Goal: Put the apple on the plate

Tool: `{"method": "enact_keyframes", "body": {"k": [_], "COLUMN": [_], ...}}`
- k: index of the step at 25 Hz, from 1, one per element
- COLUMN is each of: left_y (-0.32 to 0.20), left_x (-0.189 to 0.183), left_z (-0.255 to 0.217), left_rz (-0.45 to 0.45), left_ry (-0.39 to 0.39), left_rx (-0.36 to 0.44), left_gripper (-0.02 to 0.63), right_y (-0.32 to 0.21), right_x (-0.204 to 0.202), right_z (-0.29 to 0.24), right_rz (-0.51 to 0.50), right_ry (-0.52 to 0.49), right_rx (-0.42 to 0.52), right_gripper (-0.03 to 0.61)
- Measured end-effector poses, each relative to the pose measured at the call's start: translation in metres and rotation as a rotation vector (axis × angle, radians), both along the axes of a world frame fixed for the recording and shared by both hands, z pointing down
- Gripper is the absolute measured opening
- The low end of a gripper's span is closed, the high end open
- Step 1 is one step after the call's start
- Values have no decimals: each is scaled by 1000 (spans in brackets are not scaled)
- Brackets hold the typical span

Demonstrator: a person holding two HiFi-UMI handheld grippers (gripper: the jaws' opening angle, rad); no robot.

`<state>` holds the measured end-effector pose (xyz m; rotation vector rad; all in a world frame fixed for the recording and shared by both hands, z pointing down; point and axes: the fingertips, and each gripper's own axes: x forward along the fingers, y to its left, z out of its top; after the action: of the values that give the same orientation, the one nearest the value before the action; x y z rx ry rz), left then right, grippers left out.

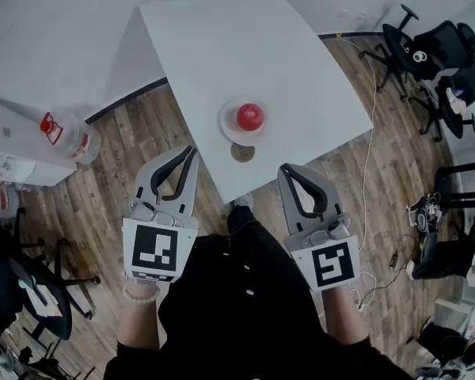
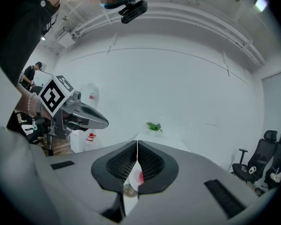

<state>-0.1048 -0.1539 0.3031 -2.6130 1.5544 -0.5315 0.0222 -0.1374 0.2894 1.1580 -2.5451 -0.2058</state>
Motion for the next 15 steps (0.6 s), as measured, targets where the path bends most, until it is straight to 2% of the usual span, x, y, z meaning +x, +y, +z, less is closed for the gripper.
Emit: {"method": "enact_keyframes", "body": {"k": [3, 8, 15], "left_y": [5, 7, 11], "left_x": [-4, -2, -2], "left_z": [0, -2, -3], "left_rz": [-40, 14, -3], "left_ry": [31, -5, 12], "left_rx": [-38, 14, -9], "left_gripper": [23, 23, 23], "right_y": [3, 6, 9], "right_x": [-2, -1, -4], "right_z": [-1, -3, -6], "right_rz": [2, 3, -2], "right_ry": [10, 22, 25], "right_rx": [2, 6, 16], "right_gripper": [41, 41, 41]}}
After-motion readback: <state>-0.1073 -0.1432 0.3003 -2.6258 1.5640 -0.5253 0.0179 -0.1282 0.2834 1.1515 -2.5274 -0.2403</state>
